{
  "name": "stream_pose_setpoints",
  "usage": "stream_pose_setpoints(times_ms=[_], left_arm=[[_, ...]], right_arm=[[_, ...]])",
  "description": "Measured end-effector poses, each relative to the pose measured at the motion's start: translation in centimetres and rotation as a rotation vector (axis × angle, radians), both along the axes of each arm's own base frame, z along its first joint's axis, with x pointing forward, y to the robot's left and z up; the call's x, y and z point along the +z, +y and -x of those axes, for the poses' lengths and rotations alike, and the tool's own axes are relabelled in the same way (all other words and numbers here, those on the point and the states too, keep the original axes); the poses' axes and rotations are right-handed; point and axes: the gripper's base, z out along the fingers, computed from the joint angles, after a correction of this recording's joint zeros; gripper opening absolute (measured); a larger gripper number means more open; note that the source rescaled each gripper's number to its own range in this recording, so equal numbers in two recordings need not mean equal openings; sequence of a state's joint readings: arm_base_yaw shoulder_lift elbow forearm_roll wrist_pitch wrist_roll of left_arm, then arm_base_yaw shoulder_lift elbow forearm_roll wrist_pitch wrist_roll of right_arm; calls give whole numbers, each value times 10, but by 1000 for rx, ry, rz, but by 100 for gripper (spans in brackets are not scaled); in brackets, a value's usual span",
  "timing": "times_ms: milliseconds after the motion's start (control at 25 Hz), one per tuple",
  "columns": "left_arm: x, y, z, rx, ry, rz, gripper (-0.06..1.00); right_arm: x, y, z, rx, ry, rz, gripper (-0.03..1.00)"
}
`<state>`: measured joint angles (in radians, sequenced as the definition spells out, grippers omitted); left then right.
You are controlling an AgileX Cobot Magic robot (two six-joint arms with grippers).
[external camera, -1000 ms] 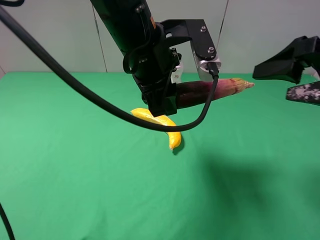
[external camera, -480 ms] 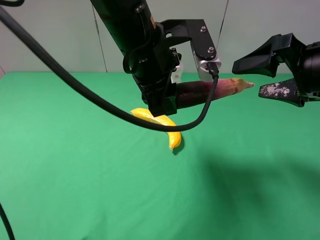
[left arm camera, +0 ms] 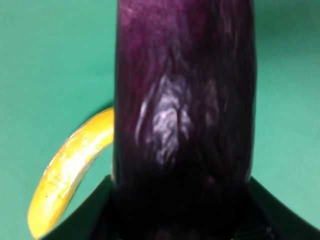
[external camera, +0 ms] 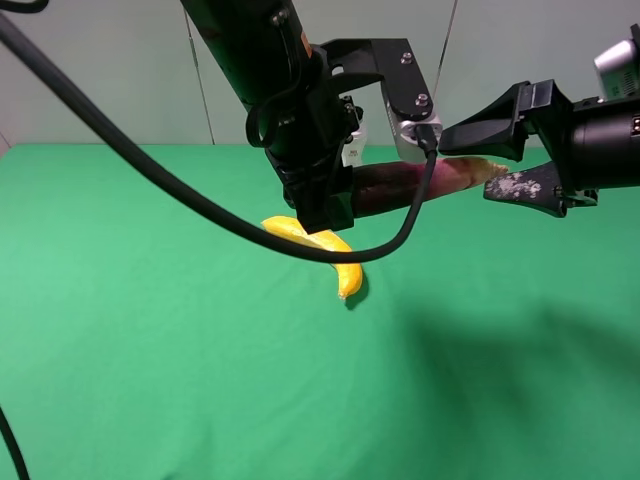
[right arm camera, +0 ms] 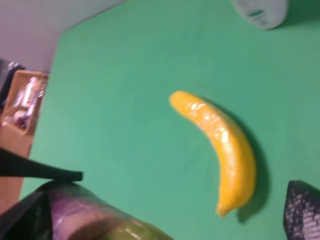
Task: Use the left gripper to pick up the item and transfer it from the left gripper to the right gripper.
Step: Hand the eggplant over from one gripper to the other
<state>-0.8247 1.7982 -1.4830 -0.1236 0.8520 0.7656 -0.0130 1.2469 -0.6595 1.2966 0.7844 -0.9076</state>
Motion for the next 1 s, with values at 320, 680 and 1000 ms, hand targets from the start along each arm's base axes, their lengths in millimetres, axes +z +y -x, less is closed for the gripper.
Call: stream_pose_setpoints(times_ms=[320,680,1000], left_arm=[[0,0,0,0,0,0,1],[0,0,0,0,0,0,1],[0,0,0,0,0,0,1]], right_arm=[[-3,5,-4,49,2,-61,100],[-1,7,-2,81,0,-86,94],[2,10,0,104,-1,-137,67]])
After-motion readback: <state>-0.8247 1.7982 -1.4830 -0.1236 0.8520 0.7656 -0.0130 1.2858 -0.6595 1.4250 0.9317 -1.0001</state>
